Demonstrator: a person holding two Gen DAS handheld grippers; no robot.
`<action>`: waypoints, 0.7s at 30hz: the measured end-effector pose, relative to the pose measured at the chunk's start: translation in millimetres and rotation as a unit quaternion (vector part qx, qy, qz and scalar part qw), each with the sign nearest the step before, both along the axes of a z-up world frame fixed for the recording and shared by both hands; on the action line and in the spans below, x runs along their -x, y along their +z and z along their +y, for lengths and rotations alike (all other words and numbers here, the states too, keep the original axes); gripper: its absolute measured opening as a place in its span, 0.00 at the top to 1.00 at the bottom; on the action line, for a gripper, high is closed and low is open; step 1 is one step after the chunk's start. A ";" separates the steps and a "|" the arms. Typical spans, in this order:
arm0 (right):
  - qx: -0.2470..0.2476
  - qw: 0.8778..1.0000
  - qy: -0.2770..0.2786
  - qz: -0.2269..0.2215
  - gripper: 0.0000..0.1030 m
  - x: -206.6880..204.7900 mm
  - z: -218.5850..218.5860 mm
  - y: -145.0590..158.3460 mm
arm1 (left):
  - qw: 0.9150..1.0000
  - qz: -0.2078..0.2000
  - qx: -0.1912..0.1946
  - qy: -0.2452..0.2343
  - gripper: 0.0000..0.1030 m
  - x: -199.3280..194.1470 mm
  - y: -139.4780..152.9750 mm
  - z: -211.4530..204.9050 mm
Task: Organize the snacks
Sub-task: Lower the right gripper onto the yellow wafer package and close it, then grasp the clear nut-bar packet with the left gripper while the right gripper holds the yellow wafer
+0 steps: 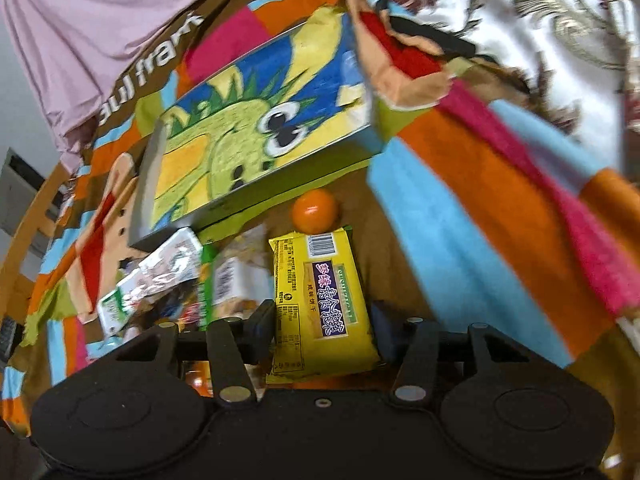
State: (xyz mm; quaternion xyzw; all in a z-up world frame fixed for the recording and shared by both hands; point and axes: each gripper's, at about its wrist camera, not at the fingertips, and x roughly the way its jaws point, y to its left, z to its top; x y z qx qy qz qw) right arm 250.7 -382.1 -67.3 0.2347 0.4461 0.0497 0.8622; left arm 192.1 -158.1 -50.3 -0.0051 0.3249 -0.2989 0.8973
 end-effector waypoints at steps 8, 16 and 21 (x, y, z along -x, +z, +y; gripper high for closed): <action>-0.006 1.000 -0.029 -0.010 0.48 8.0 -20.8 -0.9 | 0.998 0.046 0.019 0.034 0.10 -20.3 -5.3 -6.1; -0.002 1.000 -0.026 -0.009 0.48 6.5 -20.5 -2.3 | 0.994 0.072 0.015 0.076 0.25 -42.5 -7.4 -19.8; 0.010 1.000 -0.020 -0.011 0.48 5.7 -17.9 -2.6 | 0.989 0.104 0.004 0.110 0.42 -56.8 -16.8 -24.4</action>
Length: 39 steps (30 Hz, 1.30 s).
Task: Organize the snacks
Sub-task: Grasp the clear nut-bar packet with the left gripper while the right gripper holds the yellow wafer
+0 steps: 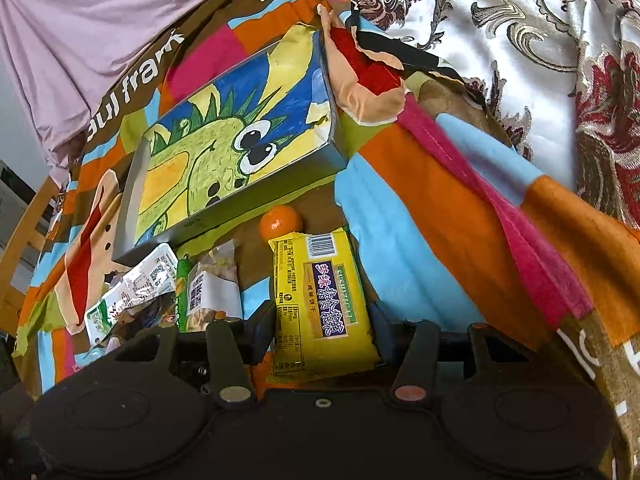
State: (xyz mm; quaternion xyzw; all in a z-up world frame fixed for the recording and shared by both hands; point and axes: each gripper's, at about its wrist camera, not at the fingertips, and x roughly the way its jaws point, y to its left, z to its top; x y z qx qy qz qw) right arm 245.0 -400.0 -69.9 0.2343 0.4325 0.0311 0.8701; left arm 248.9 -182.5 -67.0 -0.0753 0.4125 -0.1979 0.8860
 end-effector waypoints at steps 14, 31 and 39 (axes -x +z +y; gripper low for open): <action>0.069 0.997 0.030 -0.012 0.48 0.8 16.9 -1.8 | 0.998 0.036 -0.006 0.045 0.52 -16.0 -5.0 -2.4; 0.244 0.962 0.096 -0.079 0.50 33.3 69.4 12.5 | 1.000 0.014 0.006 0.002 0.56 13.8 8.6 21.7; 0.277 0.947 0.118 -0.107 0.50 44.5 89.9 16.2 | 1.000 -0.001 -0.022 -0.009 0.58 24.6 13.8 28.7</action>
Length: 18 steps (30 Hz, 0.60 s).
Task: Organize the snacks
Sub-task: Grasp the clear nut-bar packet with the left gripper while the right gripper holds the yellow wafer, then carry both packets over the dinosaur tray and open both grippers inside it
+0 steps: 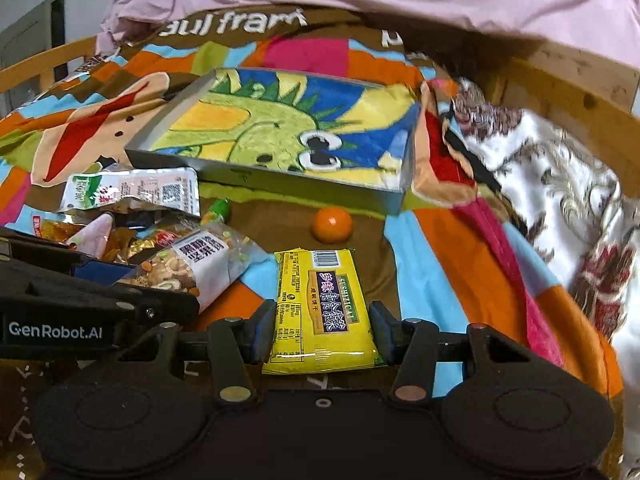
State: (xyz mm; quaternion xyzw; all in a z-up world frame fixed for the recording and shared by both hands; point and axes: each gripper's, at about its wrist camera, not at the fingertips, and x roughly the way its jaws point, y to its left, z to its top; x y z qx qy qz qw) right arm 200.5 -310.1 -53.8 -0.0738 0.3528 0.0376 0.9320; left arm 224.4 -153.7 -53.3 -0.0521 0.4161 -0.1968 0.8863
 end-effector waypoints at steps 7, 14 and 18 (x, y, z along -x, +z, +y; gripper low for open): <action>0.029 0.999 -0.001 -0.032 0.50 1.2 4.3 3.2 | 0.999 -0.032 -0.029 -0.004 0.58 9.0 5.2 3.7; 0.045 0.994 -0.009 -0.098 0.50 -4.6 1.9 13.1 | 0.995 -0.086 -0.040 0.009 0.58 15.3 13.5 9.6; 0.045 0.986 -0.011 -0.162 0.50 -17.6 2.9 21.1 | 0.992 -0.118 -0.027 0.033 0.58 8.5 24.8 12.8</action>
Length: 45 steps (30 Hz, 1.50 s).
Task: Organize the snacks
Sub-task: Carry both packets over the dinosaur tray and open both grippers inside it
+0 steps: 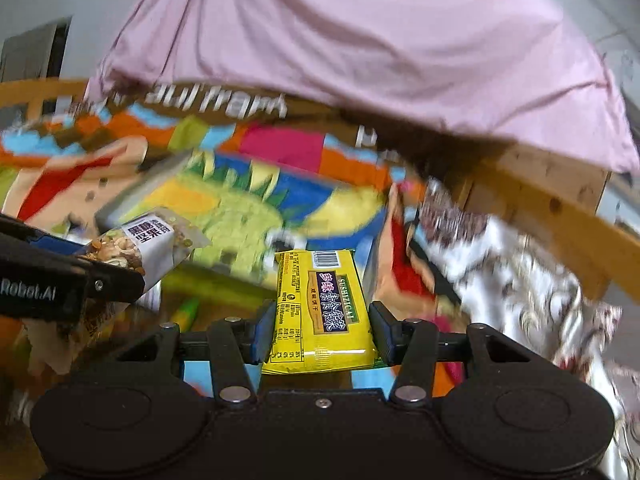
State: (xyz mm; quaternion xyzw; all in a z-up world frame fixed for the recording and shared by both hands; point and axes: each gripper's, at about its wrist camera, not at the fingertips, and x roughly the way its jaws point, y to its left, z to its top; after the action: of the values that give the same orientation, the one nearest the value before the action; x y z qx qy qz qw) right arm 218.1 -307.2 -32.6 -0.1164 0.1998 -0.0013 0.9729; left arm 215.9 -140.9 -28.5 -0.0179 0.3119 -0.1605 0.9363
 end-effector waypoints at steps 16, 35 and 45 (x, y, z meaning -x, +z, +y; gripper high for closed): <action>0.003 0.995 -0.009 -0.098 0.50 -94.2 -12.4 -10.7 | 0.994 -0.072 0.046 0.063 0.58 -107.2 26.3 -4.1; -0.056 0.998 -0.006 -0.011 0.49 -154.9 -21.4 -51.7 | 0.996 -0.015 0.027 0.083 0.58 -206.5 -26.7 -32.5; -0.054 0.998 -0.005 0.016 0.49 -164.0 -18.4 -57.7 | 0.997 0.001 0.016 0.081 0.58 -211.3 -38.1 -36.1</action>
State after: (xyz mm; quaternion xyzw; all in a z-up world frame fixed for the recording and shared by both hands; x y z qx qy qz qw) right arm 382.1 -325.5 -90.4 -0.0632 0.2156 0.0065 0.9744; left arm 427.2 -177.0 -66.6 -0.0587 0.3078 -0.0891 0.9454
